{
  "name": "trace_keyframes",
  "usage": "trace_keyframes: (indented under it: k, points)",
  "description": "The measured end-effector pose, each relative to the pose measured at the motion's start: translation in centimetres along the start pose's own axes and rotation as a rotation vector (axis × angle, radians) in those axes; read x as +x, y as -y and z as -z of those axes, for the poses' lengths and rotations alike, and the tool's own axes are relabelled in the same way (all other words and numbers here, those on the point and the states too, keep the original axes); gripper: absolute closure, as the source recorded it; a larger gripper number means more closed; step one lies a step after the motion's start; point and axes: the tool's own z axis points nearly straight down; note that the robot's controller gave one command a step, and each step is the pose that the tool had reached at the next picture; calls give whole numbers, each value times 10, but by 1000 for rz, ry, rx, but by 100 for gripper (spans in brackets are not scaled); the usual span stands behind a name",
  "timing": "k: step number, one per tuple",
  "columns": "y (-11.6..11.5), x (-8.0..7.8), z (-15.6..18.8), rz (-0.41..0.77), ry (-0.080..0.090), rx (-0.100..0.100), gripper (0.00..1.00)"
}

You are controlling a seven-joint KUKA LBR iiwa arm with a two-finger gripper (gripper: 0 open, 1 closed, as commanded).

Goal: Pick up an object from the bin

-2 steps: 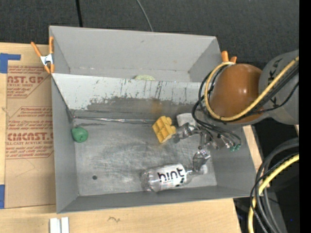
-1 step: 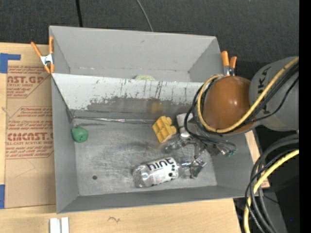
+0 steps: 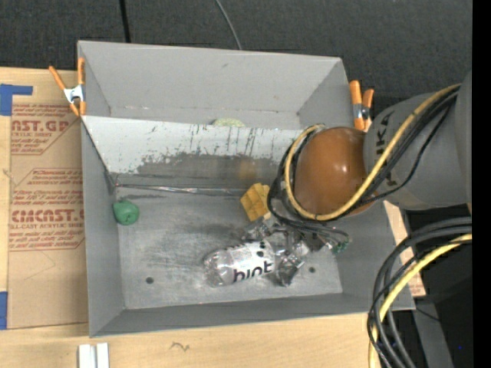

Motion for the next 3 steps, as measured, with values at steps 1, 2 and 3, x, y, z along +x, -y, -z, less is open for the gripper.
trace_keyframes:
  k: [1, 2, 3]
  points:
    - [-6, 18, -5, 93, 16, 7, 100]
    - [-6, 18, -5, 93, 16, 7, 100]
    - [-4, -4, 22, 91, 0, 0, 100]
